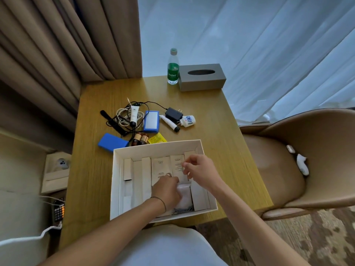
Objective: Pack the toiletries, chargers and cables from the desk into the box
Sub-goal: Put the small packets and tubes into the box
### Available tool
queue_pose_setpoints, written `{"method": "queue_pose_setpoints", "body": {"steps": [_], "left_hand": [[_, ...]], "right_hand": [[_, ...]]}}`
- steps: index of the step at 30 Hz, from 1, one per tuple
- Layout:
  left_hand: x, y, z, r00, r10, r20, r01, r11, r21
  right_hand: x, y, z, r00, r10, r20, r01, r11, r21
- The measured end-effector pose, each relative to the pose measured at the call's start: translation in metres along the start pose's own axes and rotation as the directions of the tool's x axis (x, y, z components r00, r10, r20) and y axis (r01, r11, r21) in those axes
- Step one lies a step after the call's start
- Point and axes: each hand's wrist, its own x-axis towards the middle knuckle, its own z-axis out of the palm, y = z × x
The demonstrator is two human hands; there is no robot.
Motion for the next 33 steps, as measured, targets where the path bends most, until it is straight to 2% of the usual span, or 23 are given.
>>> {"method": "queue_pose_setpoints", "body": {"steps": [5,9,12,16,22,27,33], "left_hand": [[-0.002,-0.003,-0.001,0.999,0.042,-0.024,-0.041,0.997,0.070],[-0.006,-0.006,-0.011,0.984,0.083,-0.160,-0.071,0.995,0.076],[-0.009,-0.005,-0.027,0.957,0.091,-0.276,-0.115,0.991,-0.073],[-0.010,0.003,-0.062,0.947,0.048,-0.318,-0.148,0.943,-0.297],[0.000,-0.002,-0.116,0.879,-0.027,-0.476,-0.185,0.901,-0.393],[0.018,-0.028,-0.150,0.843,-0.140,-0.520,-0.133,0.881,-0.454],[0.035,-0.066,-0.174,0.860,-0.205,-0.467,-0.043,0.884,-0.466]], "right_hand": [[0.004,-0.005,0.001,1.000,-0.014,0.019,0.015,1.000,-0.020],[0.017,-0.017,-0.003,0.998,-0.057,0.035,0.058,0.998,-0.025],[0.029,-0.031,-0.009,0.993,-0.104,0.054,0.106,0.994,-0.035],[0.051,-0.053,-0.019,0.985,-0.146,0.098,0.149,0.988,-0.034],[0.096,-0.086,-0.019,0.964,-0.224,0.145,0.237,0.968,-0.081],[0.148,-0.099,0.009,0.973,-0.142,0.183,0.185,0.951,-0.248],[0.192,-0.091,0.044,0.982,-0.002,0.187,0.123,0.761,-0.637]]}}
